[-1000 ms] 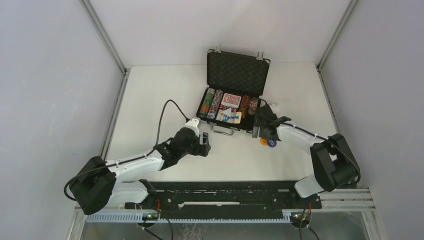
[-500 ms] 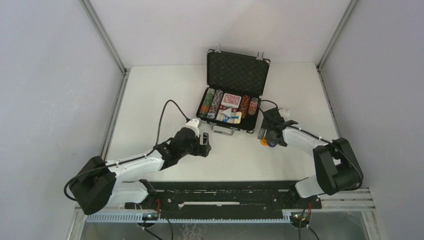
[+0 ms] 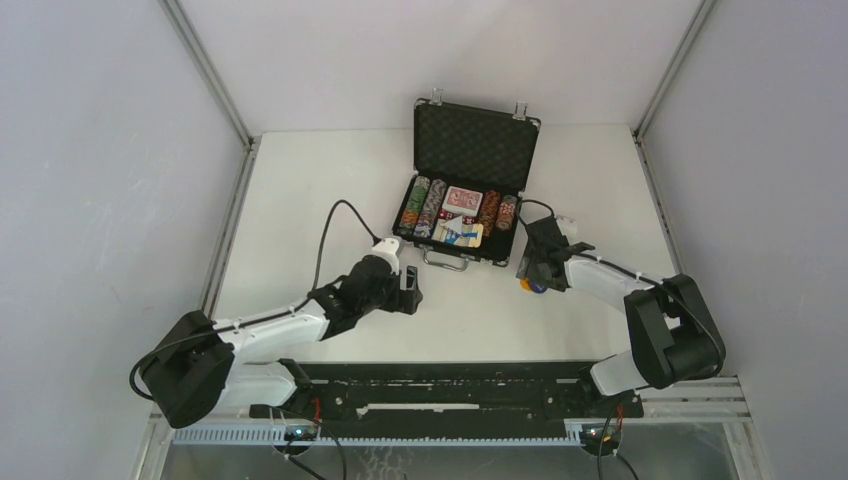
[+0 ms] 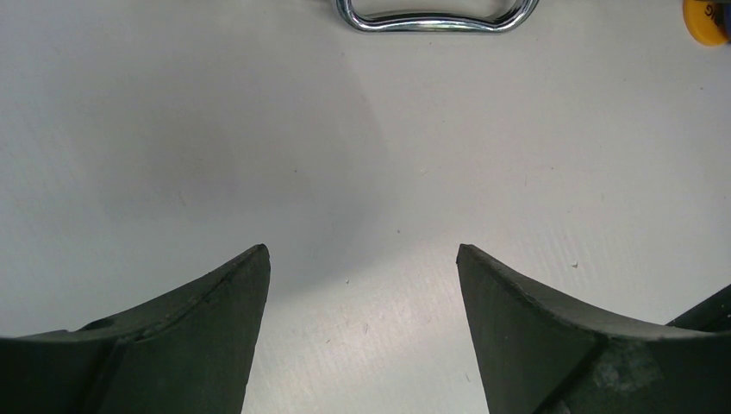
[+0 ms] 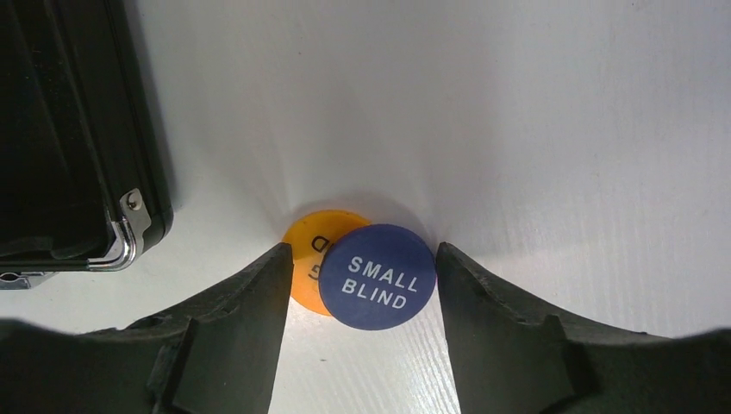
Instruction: Pack up texas hold em set
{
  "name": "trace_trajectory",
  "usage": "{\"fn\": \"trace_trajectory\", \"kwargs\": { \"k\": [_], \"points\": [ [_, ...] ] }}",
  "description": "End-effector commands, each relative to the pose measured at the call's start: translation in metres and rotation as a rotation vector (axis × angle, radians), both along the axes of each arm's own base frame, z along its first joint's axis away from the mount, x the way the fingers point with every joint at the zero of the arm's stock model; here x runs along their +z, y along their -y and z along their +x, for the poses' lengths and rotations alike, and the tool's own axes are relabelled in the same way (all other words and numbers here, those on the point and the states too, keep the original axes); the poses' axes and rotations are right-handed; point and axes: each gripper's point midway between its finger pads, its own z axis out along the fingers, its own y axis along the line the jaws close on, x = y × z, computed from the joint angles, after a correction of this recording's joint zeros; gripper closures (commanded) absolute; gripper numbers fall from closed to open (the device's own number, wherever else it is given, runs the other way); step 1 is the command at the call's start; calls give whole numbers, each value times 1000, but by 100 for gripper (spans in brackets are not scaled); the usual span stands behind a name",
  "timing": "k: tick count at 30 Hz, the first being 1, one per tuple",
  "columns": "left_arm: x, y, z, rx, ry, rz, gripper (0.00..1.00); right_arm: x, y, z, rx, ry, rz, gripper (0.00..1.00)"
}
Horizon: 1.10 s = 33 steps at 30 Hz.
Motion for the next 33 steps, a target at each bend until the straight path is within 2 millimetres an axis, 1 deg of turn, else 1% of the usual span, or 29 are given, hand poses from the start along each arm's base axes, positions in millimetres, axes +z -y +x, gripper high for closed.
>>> {"fn": "trace_trajectory", "kwargs": {
  "k": [1,6,10,15,16,18,21,24,28,33],
  "points": [
    [32,22,16,-4,54,-87,16,0,-7,1,20,20,33,32],
    [32,22,16,-2,55,-85,16,-5,-7,0,25,7,25,42],
    [32,22,16,-3,54,-85,16,-4,-9,0,31,11,17,44],
    [31,22,16,-2,53,-84,16,1,-8,-4,31,14,12,22],
    [32,22,16,-4,53,-85,16,2,-8,-5,33,12,11,20],
    [31,23,16,-5,51,-86,16,2,-10,-7,41,9,11,19],
    [31,23,15,-8,49,-88,16,0,-14,-12,56,-5,1,21],
    [32,23,15,-6,51,-90,16,-3,-18,-17,70,-17,-13,28],
    [33,22,16,-4,55,-87,16,-5,-25,-21,86,-26,-11,31],
    [33,23,16,-5,54,-90,16,-7,-26,-22,89,-35,-12,37]
  ]
}}
